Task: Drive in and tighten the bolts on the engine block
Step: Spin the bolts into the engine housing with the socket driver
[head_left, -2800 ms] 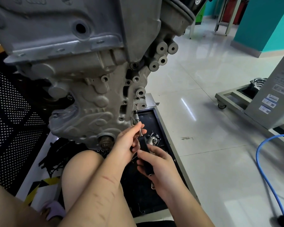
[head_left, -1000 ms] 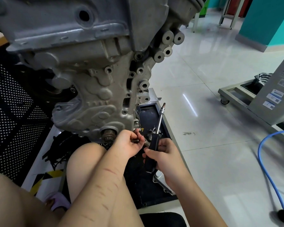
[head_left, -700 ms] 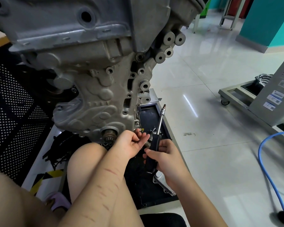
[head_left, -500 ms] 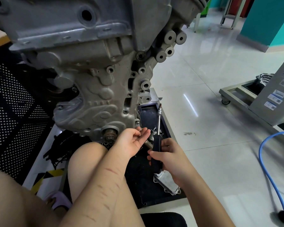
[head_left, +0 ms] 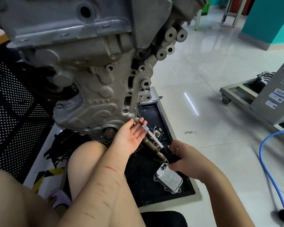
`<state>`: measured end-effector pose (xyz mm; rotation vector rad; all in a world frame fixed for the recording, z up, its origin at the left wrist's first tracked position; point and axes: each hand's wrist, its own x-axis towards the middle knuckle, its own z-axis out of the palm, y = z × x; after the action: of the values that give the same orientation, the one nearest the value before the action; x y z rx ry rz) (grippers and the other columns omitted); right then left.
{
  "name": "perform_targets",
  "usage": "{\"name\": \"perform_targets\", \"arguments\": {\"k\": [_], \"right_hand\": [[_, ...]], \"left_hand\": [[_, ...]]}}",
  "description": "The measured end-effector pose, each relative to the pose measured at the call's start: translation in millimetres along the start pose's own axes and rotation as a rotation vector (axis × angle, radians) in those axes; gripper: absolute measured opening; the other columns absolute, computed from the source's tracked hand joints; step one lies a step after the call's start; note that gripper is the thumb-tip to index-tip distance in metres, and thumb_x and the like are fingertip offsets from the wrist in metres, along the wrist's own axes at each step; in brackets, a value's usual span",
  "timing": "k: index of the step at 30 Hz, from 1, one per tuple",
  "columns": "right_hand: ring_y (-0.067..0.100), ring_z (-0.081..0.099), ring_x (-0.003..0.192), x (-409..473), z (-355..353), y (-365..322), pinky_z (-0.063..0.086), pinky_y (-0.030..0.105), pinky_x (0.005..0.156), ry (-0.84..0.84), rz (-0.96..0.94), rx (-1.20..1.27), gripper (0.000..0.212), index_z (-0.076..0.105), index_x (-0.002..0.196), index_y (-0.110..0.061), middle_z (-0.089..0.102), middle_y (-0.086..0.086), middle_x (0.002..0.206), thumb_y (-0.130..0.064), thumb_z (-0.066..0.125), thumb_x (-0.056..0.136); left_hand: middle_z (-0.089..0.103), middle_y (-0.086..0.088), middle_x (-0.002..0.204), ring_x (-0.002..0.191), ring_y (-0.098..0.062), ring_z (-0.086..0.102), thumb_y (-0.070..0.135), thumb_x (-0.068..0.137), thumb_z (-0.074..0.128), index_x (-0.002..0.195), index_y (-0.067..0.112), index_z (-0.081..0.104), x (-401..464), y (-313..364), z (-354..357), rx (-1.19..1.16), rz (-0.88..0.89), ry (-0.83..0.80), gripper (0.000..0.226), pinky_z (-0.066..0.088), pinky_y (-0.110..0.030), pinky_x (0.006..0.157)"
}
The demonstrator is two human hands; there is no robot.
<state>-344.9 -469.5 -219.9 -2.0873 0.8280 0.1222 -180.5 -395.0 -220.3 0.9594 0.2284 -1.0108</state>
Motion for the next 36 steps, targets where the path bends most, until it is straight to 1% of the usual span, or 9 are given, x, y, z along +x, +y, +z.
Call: {"name": "perform_targets", "arguments": {"k": [5, 11, 13, 18, 21, 25, 29, 33, 36], "right_hand": [[0.01, 0.043, 0.06, -0.5, -0.1, -3.3, 0.034, 0.021, 0.051, -0.001, -0.018, -0.054, 0.03, 0.04, 0.095, -0.022, 0.049, -0.002, 0.083, -0.003, 0.056, 0.079], [0.005, 0.042, 0.06, -0.5, -0.5, -3.9, 0.031, 0.019, 0.049, 0.006, -0.029, -0.066, 0.029, 0.04, 0.093, -0.022, 0.048, -0.007, 0.078, -0.002, 0.056, 0.078], [0.006, 0.043, 0.061, -0.9, -1.2, -3.4, 0.032, 0.02, 0.05, 0.02, -0.026, -0.079, 0.028, 0.041, 0.092, -0.021, 0.051, -0.005, 0.079, -0.002, 0.056, 0.078], [0.012, 0.046, 0.063, -1.4, -1.8, -2.8, 0.036, 0.022, 0.053, 0.056, -0.015, -0.05, 0.029, 0.043, 0.092, -0.022, 0.06, 0.004, 0.094, 0.0, 0.055, 0.078], [0.016, 0.049, 0.066, -1.3, -2.0, -4.0, 0.039, 0.025, 0.058, 0.092, -0.029, -0.008, 0.024, 0.046, 0.09, -0.022, 0.063, 0.005, 0.093, -0.003, 0.057, 0.079], [0.015, 0.048, 0.064, -2.2, -2.0, -4.8, 0.039, 0.025, 0.057, 0.1, -0.033, 0.01, 0.025, 0.045, 0.088, -0.024, 0.062, 0.004, 0.092, -0.004, 0.058, 0.079], [0.014, 0.046, 0.06, -2.8, -3.8, -5.1, 0.038, 0.025, 0.055, 0.108, -0.036, 0.014, 0.028, 0.043, 0.08, -0.027, 0.062, 0.006, 0.088, -0.003, 0.057, 0.078], [0.011, 0.042, 0.055, -2.8, -5.3, -4.7, 0.034, 0.022, 0.051, 0.12, -0.056, 0.038, 0.033, 0.04, 0.074, -0.03, 0.056, -0.001, 0.077, -0.003, 0.059, 0.078], [0.011, 0.043, 0.056, -3.3, -5.9, -4.7, 0.035, 0.023, 0.053, 0.127, -0.06, 0.049, 0.035, 0.04, 0.074, -0.031, 0.056, -0.002, 0.078, -0.002, 0.059, 0.078]], "left_hand": [[0.07, -0.002, 0.066, 0.077, -0.018, 0.064, 0.018, 0.099, 0.041, 0.083, 0.008, 0.054, -1.2, -2.1, 1.0, -0.003, 0.011, -0.019, 0.023, 0.05, -0.031, 0.068], [0.07, -0.001, 0.061, 0.076, -0.017, 0.063, 0.015, 0.097, 0.043, 0.083, 0.008, 0.054, -2.4, -2.9, 2.7, 0.009, 0.02, -0.037, 0.018, 0.049, -0.031, 0.066], [0.069, 0.0, 0.06, 0.077, -0.016, 0.062, 0.014, 0.095, 0.046, 0.083, 0.008, 0.056, -2.9, -3.2, 2.7, 0.018, 0.021, -0.036, 0.017, 0.049, -0.031, 0.066], [0.069, 0.001, 0.058, 0.077, -0.015, 0.059, 0.013, 0.092, 0.052, 0.081, 0.007, 0.058, -2.8, -3.6, 3.6, 0.025, 0.022, -0.014, 0.015, 0.049, -0.03, 0.066], [0.069, 0.0, 0.058, 0.076, -0.014, 0.06, 0.014, 0.092, 0.053, 0.081, 0.006, 0.058, -2.9, -4.1, 3.5, 0.018, 0.018, -0.002, 0.015, 0.049, -0.029, 0.066], [0.07, -0.004, 0.064, 0.077, -0.017, 0.062, 0.015, 0.094, 0.05, 0.083, 0.006, 0.056, -3.6, -3.6, 5.0, -0.039, 0.025, 0.01, 0.016, 0.049, -0.03, 0.065], [0.067, -0.006, 0.078, 0.077, -0.017, 0.062, 0.017, 0.096, 0.047, 0.083, 0.008, 0.053, -5.0, -2.2, 6.3, -0.089, 0.031, 0.019, 0.018, 0.049, -0.03, 0.065], [0.066, -0.006, 0.083, 0.086, -0.02, 0.061, 0.018, 0.097, 0.045, 0.088, 0.008, 0.053, -6.4, -1.8, 6.4, -0.096, 0.03, 0.018, 0.016, 0.049, -0.029, 0.065], [0.066, -0.006, 0.088, 0.092, -0.02, 0.059, 0.018, 0.097, 0.044, 0.09, 0.008, 0.053, -8.0, -2.5, 7.7, -0.08, 0.032, 0.014, 0.015, 0.049, -0.03, 0.065]]}}
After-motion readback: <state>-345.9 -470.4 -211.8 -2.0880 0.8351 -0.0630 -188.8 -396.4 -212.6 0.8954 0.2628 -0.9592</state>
